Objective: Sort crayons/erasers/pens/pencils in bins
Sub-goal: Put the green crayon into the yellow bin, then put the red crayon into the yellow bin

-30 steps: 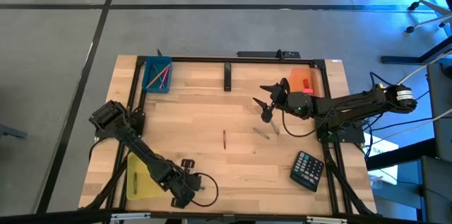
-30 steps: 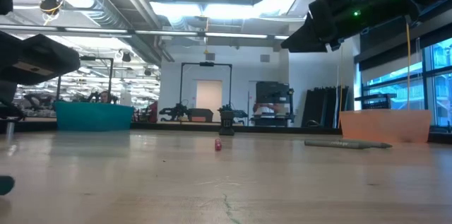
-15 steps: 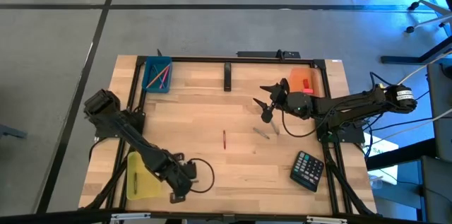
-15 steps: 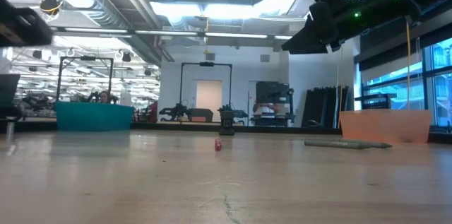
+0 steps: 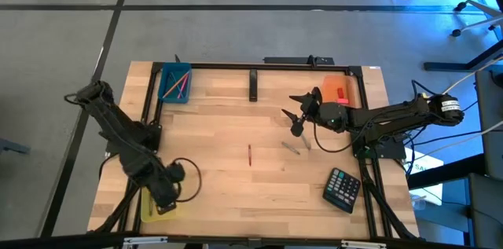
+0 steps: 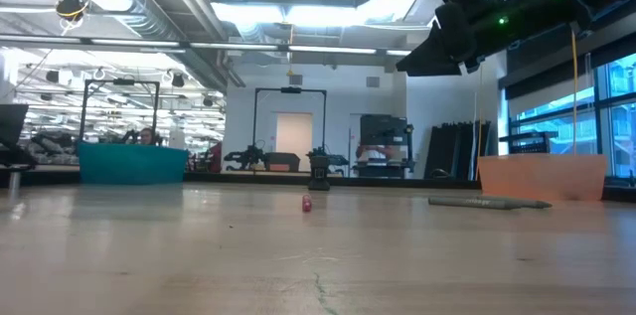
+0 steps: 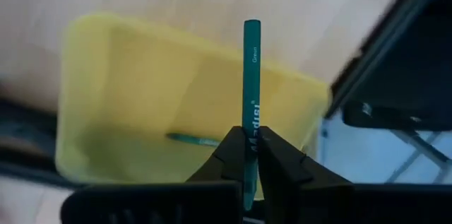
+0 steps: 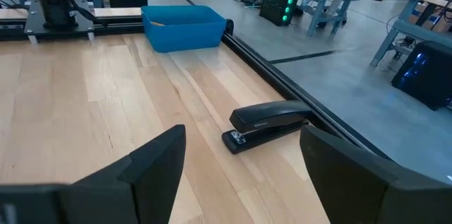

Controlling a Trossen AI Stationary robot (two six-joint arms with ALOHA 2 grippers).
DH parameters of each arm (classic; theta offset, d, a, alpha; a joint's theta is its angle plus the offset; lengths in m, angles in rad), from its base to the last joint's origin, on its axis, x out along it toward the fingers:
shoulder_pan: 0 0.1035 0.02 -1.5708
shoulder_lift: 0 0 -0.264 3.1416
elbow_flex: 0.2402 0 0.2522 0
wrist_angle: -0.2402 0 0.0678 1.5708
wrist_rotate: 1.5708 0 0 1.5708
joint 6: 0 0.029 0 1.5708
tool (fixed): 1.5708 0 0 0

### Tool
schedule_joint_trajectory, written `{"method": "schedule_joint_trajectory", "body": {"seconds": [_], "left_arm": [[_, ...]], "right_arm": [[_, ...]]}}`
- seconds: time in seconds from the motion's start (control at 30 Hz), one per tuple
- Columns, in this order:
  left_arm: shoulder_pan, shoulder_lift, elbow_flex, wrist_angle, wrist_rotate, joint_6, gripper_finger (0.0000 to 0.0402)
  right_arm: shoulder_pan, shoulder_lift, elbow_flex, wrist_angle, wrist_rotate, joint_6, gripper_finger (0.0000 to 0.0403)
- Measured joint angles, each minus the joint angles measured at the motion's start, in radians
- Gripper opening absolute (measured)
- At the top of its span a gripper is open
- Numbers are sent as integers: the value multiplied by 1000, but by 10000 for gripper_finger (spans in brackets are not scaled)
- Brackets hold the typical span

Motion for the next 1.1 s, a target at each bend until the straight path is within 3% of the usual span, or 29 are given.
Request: {"method": "schedule_joint_trajectory", "body": {"seconds": [0.2,0.47,0.6,0.77,0.9,1.1], "left_arm": [[-120,23,0,-43,-139,-158,32],[-189,73,0,-159,-44,-265,72],[-178,77,0,-213,-94,-266,84],[-87,77,0,-211,-334,-254,83],[32,77,0,-174,-555,-160,83],[279,97,0,-103,-675,-118,94]], "right_arm": [[0,0,0,0,0,0,281],[0,0,0,0,0,0,281],[0,0,0,0,0,1,281],[0,0,0,16,0,4,281],[0,0,0,29,0,15,281],[0,0,0,31,0,31,281]]}}
